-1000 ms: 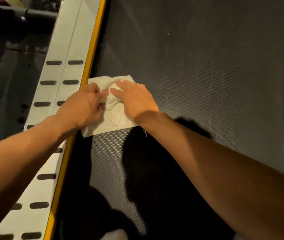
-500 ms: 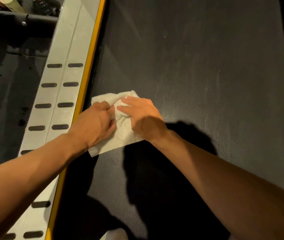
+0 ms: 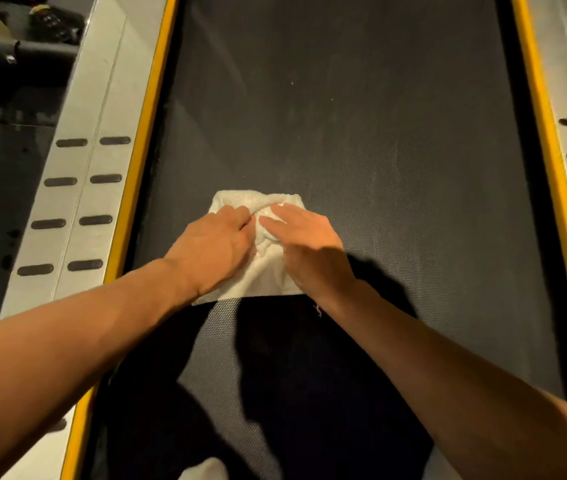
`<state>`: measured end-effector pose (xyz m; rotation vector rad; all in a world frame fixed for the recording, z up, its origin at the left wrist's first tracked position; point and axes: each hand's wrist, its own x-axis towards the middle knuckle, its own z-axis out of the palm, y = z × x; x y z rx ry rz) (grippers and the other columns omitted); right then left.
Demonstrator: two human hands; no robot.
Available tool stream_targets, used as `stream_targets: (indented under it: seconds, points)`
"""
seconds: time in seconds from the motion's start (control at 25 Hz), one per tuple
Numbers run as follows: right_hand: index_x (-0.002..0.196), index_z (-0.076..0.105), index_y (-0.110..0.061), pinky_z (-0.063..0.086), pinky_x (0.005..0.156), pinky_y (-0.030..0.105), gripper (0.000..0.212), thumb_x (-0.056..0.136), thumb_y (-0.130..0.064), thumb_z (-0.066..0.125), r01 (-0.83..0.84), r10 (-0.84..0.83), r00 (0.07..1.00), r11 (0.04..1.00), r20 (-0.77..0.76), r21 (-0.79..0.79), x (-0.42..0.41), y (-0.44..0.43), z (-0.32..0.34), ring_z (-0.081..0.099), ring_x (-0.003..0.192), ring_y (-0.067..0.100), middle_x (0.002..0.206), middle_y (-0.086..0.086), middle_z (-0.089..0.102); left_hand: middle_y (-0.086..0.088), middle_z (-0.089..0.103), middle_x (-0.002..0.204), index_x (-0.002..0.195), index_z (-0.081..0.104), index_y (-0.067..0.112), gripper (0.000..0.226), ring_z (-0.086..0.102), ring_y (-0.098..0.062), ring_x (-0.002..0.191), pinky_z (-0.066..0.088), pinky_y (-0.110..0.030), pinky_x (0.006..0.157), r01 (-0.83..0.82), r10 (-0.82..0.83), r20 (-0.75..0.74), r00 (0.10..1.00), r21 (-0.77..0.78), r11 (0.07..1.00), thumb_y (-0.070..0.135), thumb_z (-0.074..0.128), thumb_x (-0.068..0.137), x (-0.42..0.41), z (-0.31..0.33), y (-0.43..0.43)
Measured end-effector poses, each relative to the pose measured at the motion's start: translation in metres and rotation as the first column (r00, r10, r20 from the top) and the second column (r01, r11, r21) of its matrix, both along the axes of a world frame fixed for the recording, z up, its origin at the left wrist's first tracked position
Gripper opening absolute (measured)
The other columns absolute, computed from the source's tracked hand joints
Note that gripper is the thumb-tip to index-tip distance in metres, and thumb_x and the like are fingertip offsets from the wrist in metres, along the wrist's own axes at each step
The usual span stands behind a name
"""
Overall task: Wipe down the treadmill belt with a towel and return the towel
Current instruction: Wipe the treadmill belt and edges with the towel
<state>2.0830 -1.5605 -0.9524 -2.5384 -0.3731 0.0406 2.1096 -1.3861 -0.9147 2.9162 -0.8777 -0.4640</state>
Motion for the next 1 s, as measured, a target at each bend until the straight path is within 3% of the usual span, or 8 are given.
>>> stream_targets:
  seconds: [0.12, 0.24, 0.4, 0.52, 0.64, 0.72, 0.84, 1.0]
  points:
    - [0.105, 0.068, -0.024, 0.051, 0.087, 0.033, 0.033, 0.078, -0.014, 0.051, -0.024, 0.028, 0.998, 0.997, 0.048, -0.069, -0.024, -0.039, 0.004, 0.062, 0.103, 0.02, 0.109, 0.0, 0.067, -0.005, 0.053, 0.11, 0.115, 0.051, 0.016, 0.027, 0.052, -0.026, 0.096, 0.046, -0.036, 0.075, -0.059, 0.047, -0.124, 0.991, -0.094, 0.994, 0.033, 0.042, 0.096, -0.022, 0.003, -0.035]
    - [0.112, 0.069, -0.021, 0.049, 0.092, 0.033, 0.04, 0.084, -0.012, 0.041, 0.094, -0.086, 0.993, 0.991, 0.08, -0.095, -0.013, -0.082, 0.003, 0.062, 0.11, 0.024, 0.116, 0.003, 0.068, -0.006, 0.051, 0.112, 0.126, 0.051, 0.015, 0.033, 0.049, -0.027, 0.099, 0.045, -0.037, 0.071, 0.084, -0.078, 0.066, 0.995, -0.095, 0.992, 0.029, 0.047, 0.096, -0.001, -0.003, -0.079]
    - [0.119, 0.061, -0.028, 0.041, 0.094, 0.026, 0.032, 0.094, -0.026, 0.04, 0.172, -0.191, 0.968, 0.977, -0.164, -0.123, -0.001, -0.085, 0.024, 0.053, 0.118, 0.019, 0.128, -0.004, 0.059, -0.012, 0.056, 0.098, 0.118, 0.058, 0.006, 0.045, 0.051, -0.033, 0.084, 0.048, -0.041, 0.065, 0.248, -0.235, 0.145, 0.961, -0.081, 0.965, 0.037, 0.035, 0.095, 0.023, -0.01, -0.08]
    - [0.123, 0.06, -0.024, 0.05, 0.088, 0.039, 0.045, 0.085, -0.004, 0.047, 0.044, -0.068, 0.992, 0.977, -0.108, -0.209, -0.042, -0.084, 0.029, 0.057, 0.113, 0.025, 0.126, 0.003, 0.059, -0.005, 0.056, 0.099, 0.111, 0.058, 0.016, 0.049, 0.053, -0.029, 0.085, 0.044, -0.035, 0.065, 0.133, -0.133, 0.002, 0.991, -0.093, 0.987, 0.047, 0.028, 0.087, -0.014, -0.011, -0.079]
    - [0.121, 0.062, -0.027, 0.048, 0.095, 0.029, 0.046, 0.085, -0.008, 0.041, 0.074, -0.09, 0.991, 0.987, -0.103, -0.146, -0.051, -0.098, 0.017, 0.056, 0.116, 0.015, 0.128, -0.003, 0.059, -0.001, 0.055, 0.101, 0.105, 0.055, 0.018, 0.029, 0.049, -0.019, 0.085, 0.036, -0.026, 0.067, -0.007, -0.003, -0.047, 0.999, -0.227, 0.974, 0.04, 0.041, 0.093, -0.038, -0.017, -0.087]
    - [0.128, 0.058, -0.028, 0.034, 0.106, 0.02, 0.042, 0.09, -0.014, 0.045, 0.193, -0.205, 0.97, 0.976, -0.131, -0.099, -0.034, -0.107, 0.009, 0.045, 0.128, 0.01, 0.139, -0.005, 0.052, -0.008, 0.051, 0.108, 0.114, 0.052, 0.009, 0.025, 0.048, -0.026, 0.094, 0.045, -0.038, 0.071, 0.115, -0.11, 0.047, 0.993, -0.102, 0.988, 0.027, 0.043, 0.098, -0.017, -0.008, -0.102]
    - [0.134, 0.052, -0.025, 0.024, 0.115, 0.03, 0.051, 0.089, -0.002, 0.046, 0.109, -0.131, 0.983, 0.981, -0.131, -0.163, -0.024, -0.105, 0.014, 0.036, 0.137, 0.019, 0.146, 0.0, 0.044, -0.011, 0.044, 0.119, 0.121, 0.05, 0.007, 0.031, 0.044, -0.028, 0.106, 0.049, -0.043, 0.08, 0.187, -0.179, -0.069, 0.981, 0.149, 0.971, 0.027, 0.039, 0.1, 0.008, 0.007, -0.114]
    - [0.115, 0.068, -0.017, 0.053, 0.091, 0.038, 0.049, 0.076, 0.01, 0.055, 0.052, -0.043, 0.997, 0.987, 0.062, -0.151, -0.062, -0.148, 0.009, 0.062, 0.112, 0.027, 0.123, 0.01, 0.065, -0.013, 0.047, 0.118, 0.121, 0.049, 0.003, 0.028, 0.046, -0.03, 0.101, 0.044, -0.041, 0.068, 0.204, -0.206, -0.001, 0.979, 0.136, 0.97, 0.014, 0.042, 0.096, -0.034, 0.009, -0.145]
